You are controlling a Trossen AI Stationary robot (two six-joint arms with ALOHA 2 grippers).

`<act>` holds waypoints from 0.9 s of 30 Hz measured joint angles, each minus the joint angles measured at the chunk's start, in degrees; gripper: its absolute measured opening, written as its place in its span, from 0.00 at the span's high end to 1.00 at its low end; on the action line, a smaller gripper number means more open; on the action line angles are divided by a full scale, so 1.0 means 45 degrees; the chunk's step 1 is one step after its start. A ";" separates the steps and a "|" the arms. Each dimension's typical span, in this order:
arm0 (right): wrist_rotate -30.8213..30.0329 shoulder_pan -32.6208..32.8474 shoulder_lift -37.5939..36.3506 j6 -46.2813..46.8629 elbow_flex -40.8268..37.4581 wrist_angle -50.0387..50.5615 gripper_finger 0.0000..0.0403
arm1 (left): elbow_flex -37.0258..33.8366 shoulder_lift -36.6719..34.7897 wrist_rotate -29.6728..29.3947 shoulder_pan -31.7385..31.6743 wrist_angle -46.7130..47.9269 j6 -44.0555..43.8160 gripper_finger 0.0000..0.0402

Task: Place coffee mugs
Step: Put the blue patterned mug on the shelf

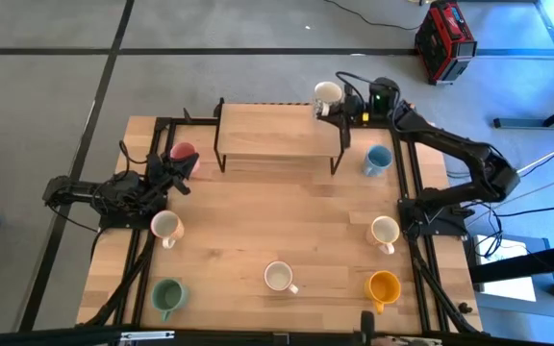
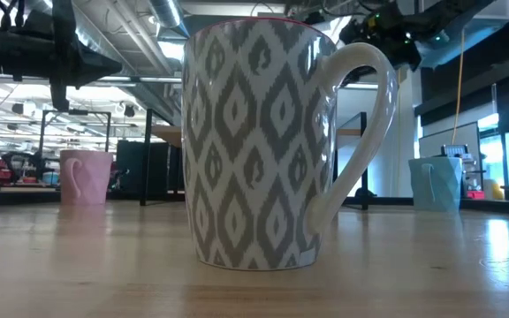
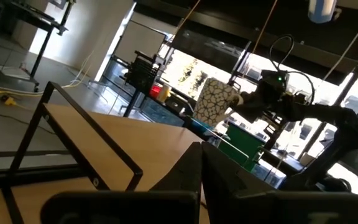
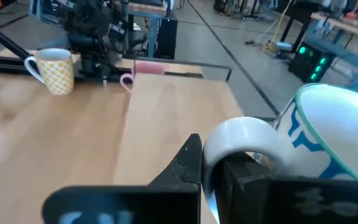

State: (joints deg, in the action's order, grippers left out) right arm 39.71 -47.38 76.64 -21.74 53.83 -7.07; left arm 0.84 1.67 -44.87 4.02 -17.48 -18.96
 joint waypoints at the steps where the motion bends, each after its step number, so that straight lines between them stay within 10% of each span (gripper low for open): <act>1: 0.0006 -0.0111 0.0200 -0.0154 0.0169 0.0080 1.00 | 0.0000 -0.0004 -0.0189 0.0001 0.0045 -0.0001 1.00; 27: 0.0745 -0.0814 0.1587 -0.1921 0.0402 0.1528 0.97 | 0.0000 0.0000 -0.0883 -0.0001 0.0303 -0.0001 1.00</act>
State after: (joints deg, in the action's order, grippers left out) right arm 43.06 -51.05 83.78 -30.38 55.64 -0.19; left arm 0.84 1.67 -48.85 4.01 -16.12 -18.97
